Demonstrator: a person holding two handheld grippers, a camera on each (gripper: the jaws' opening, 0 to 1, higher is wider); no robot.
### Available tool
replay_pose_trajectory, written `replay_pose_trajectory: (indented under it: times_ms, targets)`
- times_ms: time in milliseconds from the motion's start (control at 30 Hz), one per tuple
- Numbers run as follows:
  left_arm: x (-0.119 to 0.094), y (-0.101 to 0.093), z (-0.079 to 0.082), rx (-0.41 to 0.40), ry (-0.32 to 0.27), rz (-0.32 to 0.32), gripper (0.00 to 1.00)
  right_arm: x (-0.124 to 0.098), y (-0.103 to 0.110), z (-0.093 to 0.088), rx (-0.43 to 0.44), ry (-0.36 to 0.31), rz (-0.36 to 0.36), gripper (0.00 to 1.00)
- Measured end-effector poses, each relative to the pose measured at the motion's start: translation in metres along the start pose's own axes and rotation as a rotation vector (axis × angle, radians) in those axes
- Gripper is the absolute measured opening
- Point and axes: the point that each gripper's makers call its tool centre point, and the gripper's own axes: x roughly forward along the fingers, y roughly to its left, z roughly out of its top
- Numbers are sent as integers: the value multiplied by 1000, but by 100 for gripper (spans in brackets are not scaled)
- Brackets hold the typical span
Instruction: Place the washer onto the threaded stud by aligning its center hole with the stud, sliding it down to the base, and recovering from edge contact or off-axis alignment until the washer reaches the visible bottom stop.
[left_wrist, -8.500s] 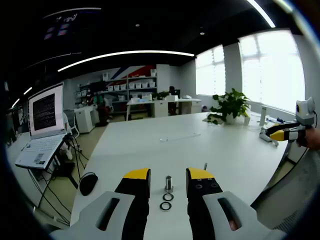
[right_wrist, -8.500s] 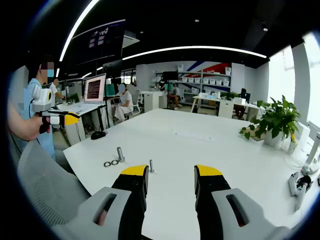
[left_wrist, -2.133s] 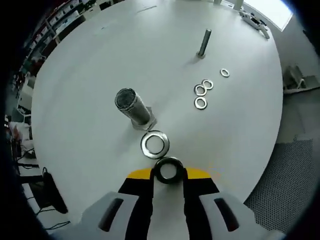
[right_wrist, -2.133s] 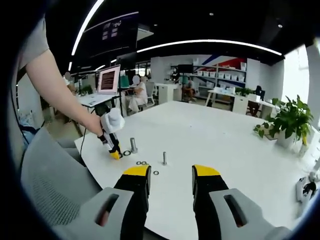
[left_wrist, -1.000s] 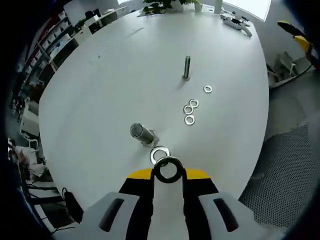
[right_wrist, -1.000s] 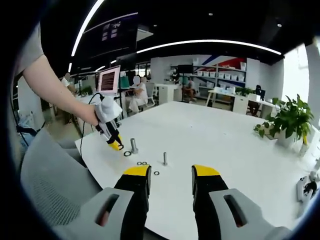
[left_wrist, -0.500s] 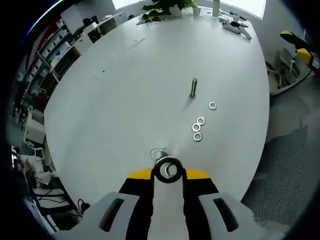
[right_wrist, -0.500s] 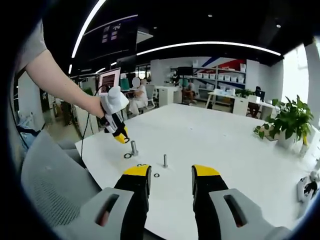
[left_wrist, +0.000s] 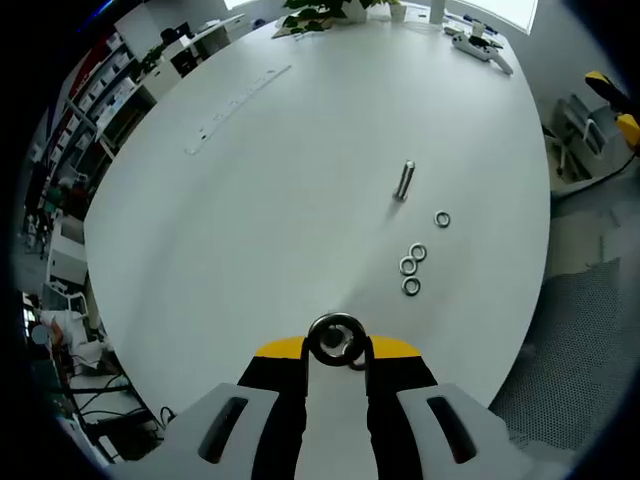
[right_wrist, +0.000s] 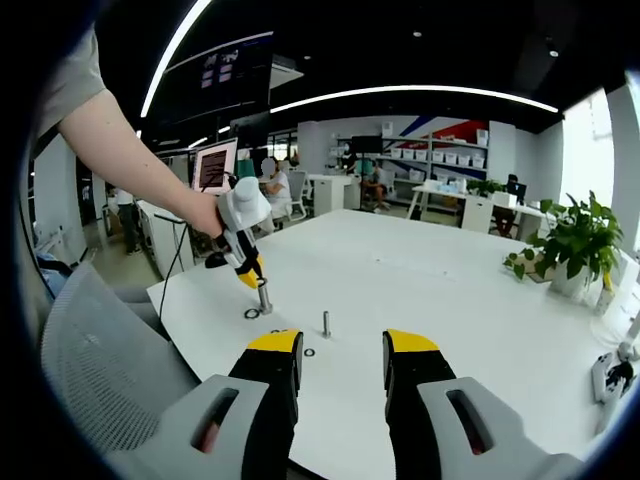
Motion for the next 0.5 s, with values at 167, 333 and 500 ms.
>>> replay_pose_trajectory:
  times_ms: [167, 333, 500]
  targets:
    - [2, 0, -2, -9, 10, -2, 19, 0, 0, 1, 2, -6, -1, 34]
    - [5, -2, -4, 8, 34, -6, 19, -1, -1, 4, 2, -19, -6, 34]
    - [6, 1, -5, 22, 47, -5, 19, -1, -2, 4, 6, -20, -9, 34]
